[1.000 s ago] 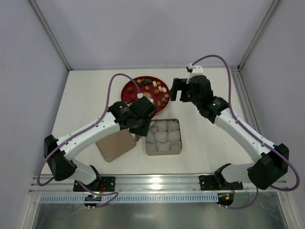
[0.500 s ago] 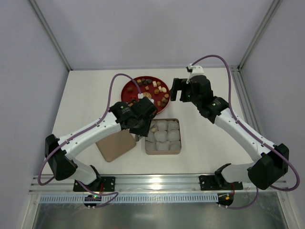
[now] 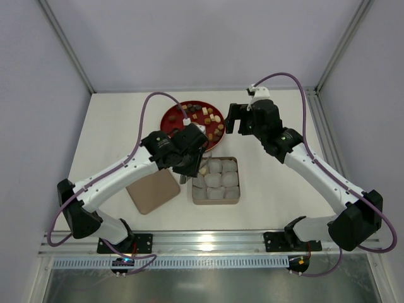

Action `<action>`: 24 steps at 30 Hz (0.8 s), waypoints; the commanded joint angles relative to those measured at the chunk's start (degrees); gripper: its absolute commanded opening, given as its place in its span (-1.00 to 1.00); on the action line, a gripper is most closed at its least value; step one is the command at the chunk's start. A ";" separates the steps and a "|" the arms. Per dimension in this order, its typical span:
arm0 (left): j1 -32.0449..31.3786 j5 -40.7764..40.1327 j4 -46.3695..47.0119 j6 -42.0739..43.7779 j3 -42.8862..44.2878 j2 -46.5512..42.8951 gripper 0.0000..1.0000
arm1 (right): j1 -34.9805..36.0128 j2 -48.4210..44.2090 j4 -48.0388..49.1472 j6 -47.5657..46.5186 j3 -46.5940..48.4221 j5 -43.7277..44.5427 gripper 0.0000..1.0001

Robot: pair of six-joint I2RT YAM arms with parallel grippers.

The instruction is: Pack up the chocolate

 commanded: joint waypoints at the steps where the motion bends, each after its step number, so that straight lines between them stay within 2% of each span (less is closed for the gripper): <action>1: -0.30 -0.24 -0.84 -0.36 3.80 -2.14 -0.25 | -0.20 -0.80 1.33 -0.40 1.73 -0.24 0.99; 10: 1.89 -4.54 -4.01 3.23 14.78 3.74 -0.24 | -0.20 -0.89 1.15 -0.05 2.00 -1.03 1.00; 18: 9.36 -4.37 -3.74 10.26 29.27 17.89 -0.23 | -0.20 -1.50 0.97 -0.05 2.17 -1.30 0.99; 24: 12.00 -2.61 -3.30 11.76 33.16 25.71 -0.23 | -0.20 -1.85 0.80 0.04 2.00 -1.12 1.00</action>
